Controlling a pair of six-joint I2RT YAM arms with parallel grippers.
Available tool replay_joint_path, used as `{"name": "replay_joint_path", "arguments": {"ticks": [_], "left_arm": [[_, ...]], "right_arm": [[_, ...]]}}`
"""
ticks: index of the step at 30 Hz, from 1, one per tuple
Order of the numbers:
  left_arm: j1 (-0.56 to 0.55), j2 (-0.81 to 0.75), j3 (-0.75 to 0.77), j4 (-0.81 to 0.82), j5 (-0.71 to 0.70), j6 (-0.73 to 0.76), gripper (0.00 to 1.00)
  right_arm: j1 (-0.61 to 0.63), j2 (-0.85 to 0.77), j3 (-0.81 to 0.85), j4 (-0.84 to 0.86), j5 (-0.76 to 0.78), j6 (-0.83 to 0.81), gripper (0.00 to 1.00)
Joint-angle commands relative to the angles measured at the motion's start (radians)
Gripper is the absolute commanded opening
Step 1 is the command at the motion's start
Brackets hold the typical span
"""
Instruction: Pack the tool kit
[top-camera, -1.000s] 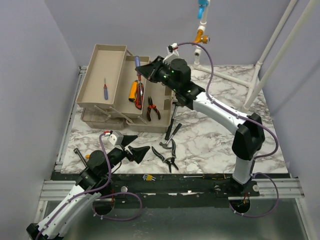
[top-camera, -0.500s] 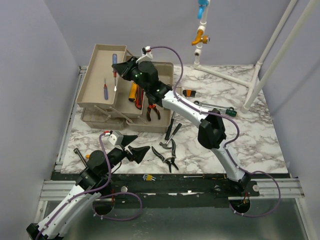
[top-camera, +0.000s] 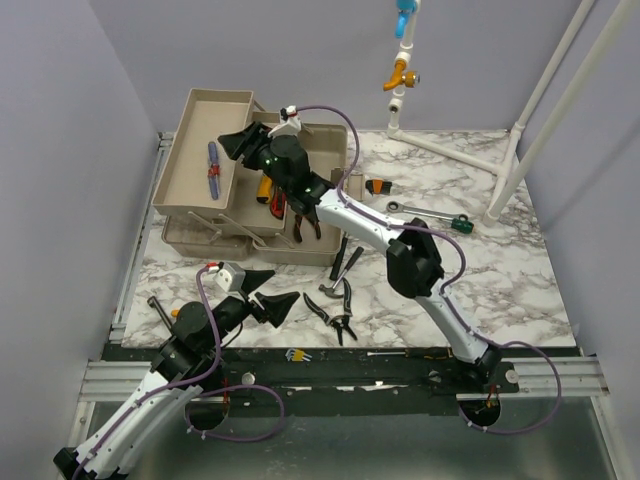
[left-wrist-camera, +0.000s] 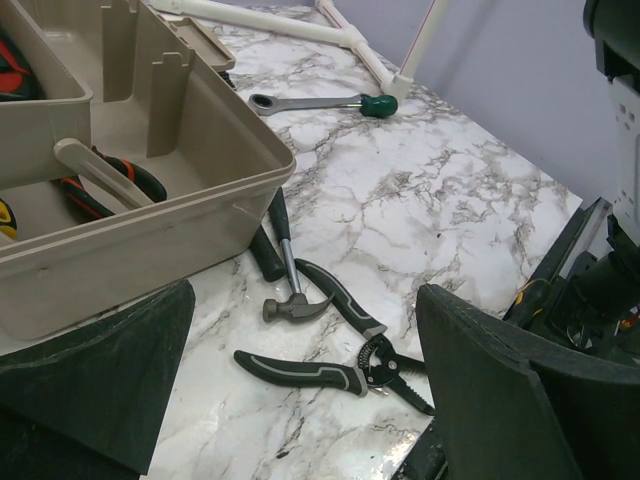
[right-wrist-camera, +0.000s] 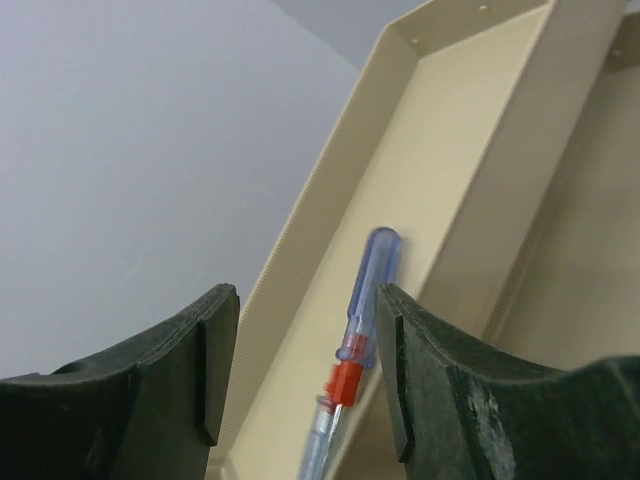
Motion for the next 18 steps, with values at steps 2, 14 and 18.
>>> {"name": "replay_joint_path", "arguments": {"ticks": [2, 14, 18], "left_arm": [[-0.002, -0.015, -0.007, -0.003, 0.000, 0.000, 0.95], [-0.002, -0.001, -0.009, 0.005, 0.017, 0.001, 0.95], [-0.003, 0.037, -0.007, 0.028, 0.030, 0.001, 0.95]], "right_arm": [[0.010, -0.163, -0.170, 0.064, 0.081, -0.077, 0.63], [-0.004, -0.759, -0.835, -0.019, 0.070, -0.628, 0.60], [-0.035, -0.923, -0.985, -0.175, 0.140, -0.646, 0.60]]}}
